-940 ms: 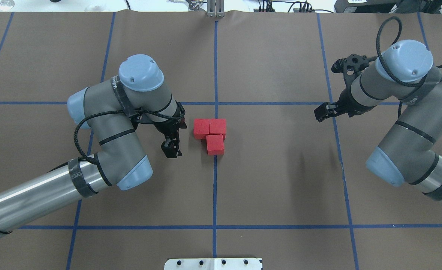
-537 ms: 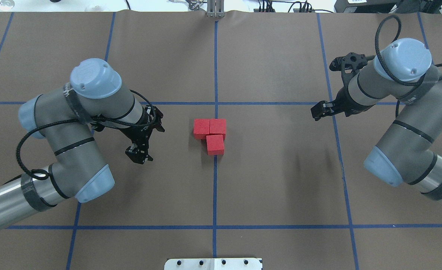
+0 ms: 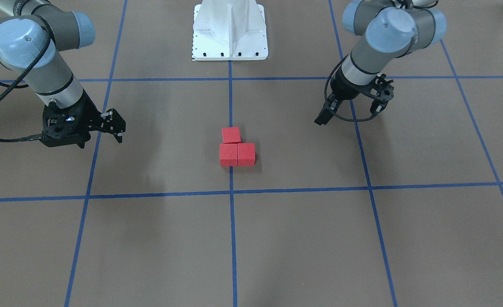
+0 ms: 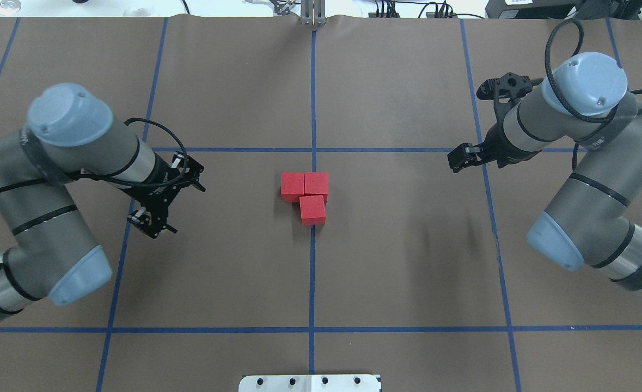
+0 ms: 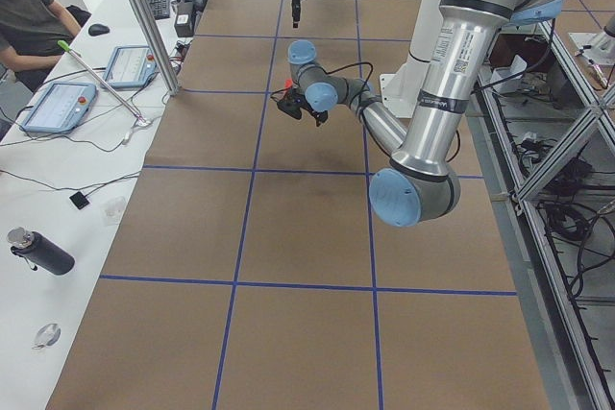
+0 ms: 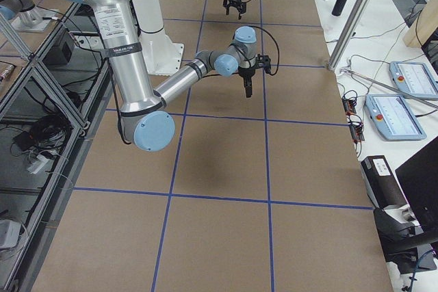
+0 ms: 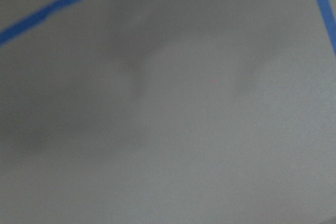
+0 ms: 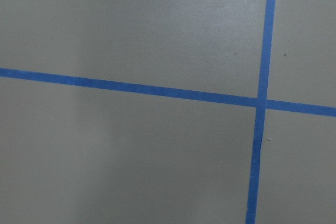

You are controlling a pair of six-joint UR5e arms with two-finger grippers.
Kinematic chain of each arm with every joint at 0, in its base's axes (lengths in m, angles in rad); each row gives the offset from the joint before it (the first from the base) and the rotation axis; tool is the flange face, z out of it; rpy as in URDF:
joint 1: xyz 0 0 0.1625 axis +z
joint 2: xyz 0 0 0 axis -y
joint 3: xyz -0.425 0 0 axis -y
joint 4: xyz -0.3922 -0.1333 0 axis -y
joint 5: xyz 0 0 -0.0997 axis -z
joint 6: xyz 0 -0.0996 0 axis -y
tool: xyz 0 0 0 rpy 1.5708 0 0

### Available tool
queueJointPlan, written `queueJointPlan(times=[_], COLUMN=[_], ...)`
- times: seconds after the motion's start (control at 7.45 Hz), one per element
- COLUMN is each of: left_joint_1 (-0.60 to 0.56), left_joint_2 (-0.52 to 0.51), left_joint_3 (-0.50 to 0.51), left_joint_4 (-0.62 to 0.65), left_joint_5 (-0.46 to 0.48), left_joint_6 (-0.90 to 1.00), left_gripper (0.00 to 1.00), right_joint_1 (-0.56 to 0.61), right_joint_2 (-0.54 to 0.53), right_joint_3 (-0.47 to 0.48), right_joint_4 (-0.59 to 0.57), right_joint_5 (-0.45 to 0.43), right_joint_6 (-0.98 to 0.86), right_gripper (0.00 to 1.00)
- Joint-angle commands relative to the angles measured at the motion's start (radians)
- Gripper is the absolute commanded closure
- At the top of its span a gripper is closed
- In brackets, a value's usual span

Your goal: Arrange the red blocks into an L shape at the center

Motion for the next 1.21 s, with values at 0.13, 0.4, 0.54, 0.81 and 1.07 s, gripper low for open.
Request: queueJointPlan(times=[0.13,0.4,0.54,0.81,1.07], left_joint_1=[-0.14,-0.296,-0.408,-0.638,-0.676], left_joint_2=[0.275,0.395,0.407,0.372,0.348], left_joint_3=[-0.152,-0.143,-0.077,0.123,0.182], left_joint_4=[-0.018,-0.079,-0.08,-0.078,-0.073], left_joint_5=[0.0,-0.009,-0.026,-0.243,-0.249], left_joint_6=[0.557,0.872,1.107,1.501,1.607], left_gripper=[0.0,0.0,0.0,0.0,0.0], right_joint_1=[0.17,0.376,0.491,0.622,0.646], right_joint_2=[-0.075,-0.14,-0.152,-0.137,-0.122], right_joint_3=[0.024,-0.021,-0.085,-0.259,-0.285], right_joint_4=[0.0,-0.015,-0.016,-0.016,-0.017], right_joint_5=[0.146,0.261,0.322,0.33,0.332], right_joint_6=[-0.122,-0.4,-0.522,-0.818,-0.841], right_gripper=[0.0,0.0,0.0,0.0,0.0])
